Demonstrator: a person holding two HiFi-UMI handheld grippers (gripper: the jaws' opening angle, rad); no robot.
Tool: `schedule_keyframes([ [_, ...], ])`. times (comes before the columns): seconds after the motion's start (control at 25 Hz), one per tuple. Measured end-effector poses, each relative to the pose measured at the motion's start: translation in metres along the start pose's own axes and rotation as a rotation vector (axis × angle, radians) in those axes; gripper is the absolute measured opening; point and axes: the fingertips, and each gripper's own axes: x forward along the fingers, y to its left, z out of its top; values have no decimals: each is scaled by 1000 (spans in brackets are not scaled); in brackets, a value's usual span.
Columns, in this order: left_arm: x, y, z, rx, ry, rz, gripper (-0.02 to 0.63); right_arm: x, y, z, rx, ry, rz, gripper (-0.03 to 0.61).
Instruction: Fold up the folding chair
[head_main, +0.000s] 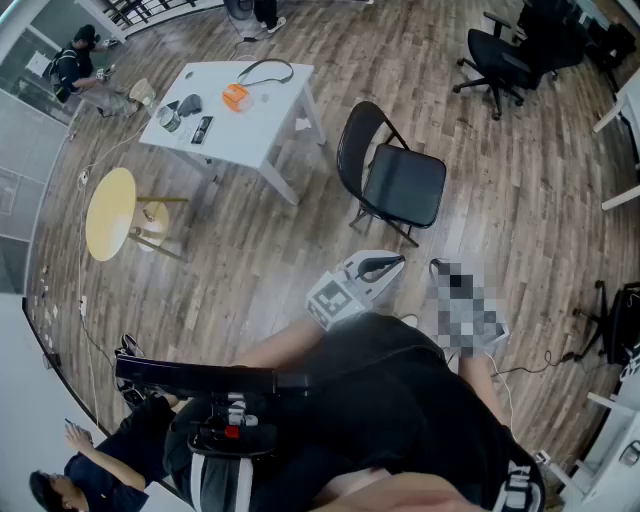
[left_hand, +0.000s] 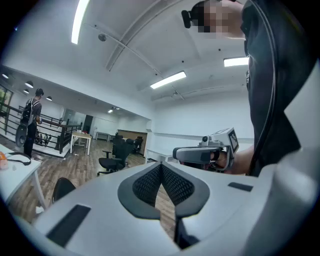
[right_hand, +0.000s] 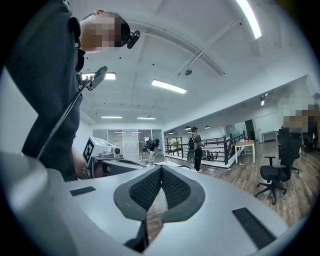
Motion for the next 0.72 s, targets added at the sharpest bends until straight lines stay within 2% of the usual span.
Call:
schedule_keyframes([
  [0.24,7,-11,-1,-29,-8,-5,5,-9,-2,-7,19,22,19,11],
  [0.4,8,-13,-6,-64,-1,21,5,-14,-3,-11,31,24,25,11],
  [0.6,22,-18,-10,-32,13,58,5,-27,-19,-11,40,14,27,11],
  [0.72,34,-23,-14,-32,7,69,5,-41,-19,-13,63,-17,113,11],
])
